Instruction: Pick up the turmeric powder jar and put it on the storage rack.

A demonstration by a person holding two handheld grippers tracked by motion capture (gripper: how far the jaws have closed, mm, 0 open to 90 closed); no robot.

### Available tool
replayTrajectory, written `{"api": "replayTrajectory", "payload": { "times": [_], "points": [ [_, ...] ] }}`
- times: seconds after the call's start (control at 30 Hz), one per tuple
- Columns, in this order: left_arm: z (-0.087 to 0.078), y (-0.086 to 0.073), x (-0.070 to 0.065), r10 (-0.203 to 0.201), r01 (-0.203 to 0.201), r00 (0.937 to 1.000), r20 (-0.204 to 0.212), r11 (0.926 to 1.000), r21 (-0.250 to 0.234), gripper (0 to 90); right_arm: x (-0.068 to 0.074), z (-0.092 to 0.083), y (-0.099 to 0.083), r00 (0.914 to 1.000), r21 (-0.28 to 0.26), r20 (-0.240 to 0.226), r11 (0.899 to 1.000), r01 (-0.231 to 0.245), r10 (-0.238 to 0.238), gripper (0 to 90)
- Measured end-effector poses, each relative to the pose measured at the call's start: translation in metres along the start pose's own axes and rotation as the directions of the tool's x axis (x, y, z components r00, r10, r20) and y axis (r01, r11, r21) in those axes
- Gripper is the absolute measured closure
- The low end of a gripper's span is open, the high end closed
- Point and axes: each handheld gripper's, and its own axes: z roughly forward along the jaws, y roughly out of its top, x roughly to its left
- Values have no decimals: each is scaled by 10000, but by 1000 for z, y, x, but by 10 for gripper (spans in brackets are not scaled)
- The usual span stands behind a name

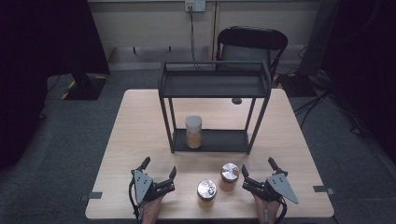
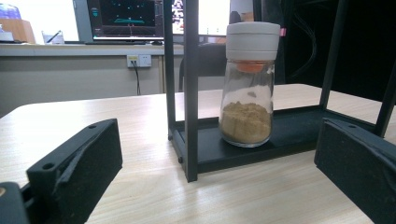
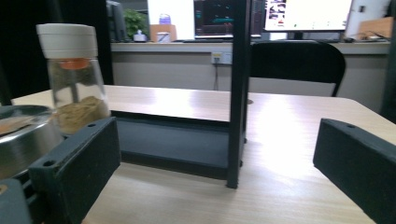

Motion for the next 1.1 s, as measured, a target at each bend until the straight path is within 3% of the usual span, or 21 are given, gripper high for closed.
{"api": "replayTrajectory", "payload": {
  "times": [0.1,0.27,0.57,0.67,0.83,1.1],
  "points": [
    [0,-1,-1,33,-33,10000,-43,10000,-33,3,3,0,0,9998,23,175,10000,-14,14,0],
    [0,-1,-2,13,-13,9999,-119,10000,-47,3,-3,-2,-1,9989,-108,106,9989,-460,461,0],
    [0,-1,-2,51,-51,10000,-55,10000,-75,4,-3,-3,8,9987,5,302,9991,-414,413,0],
    [-1,-2,-2,45,-46,10000,-54,9999,-94,4,-5,-5,11,9983,-116,174,9984,-556,558,0],
    [-1,-2,-2,39,-39,10000,-66,9999,-96,4,-3,-10,12,9996,-581,-14,9979,-273,272,0],
    [0,-1,-2,46,-46,9999,-94,10000,-63,4,4,-22,24,9983,-729,-554,9972,141,-182,29]
  ]
}}
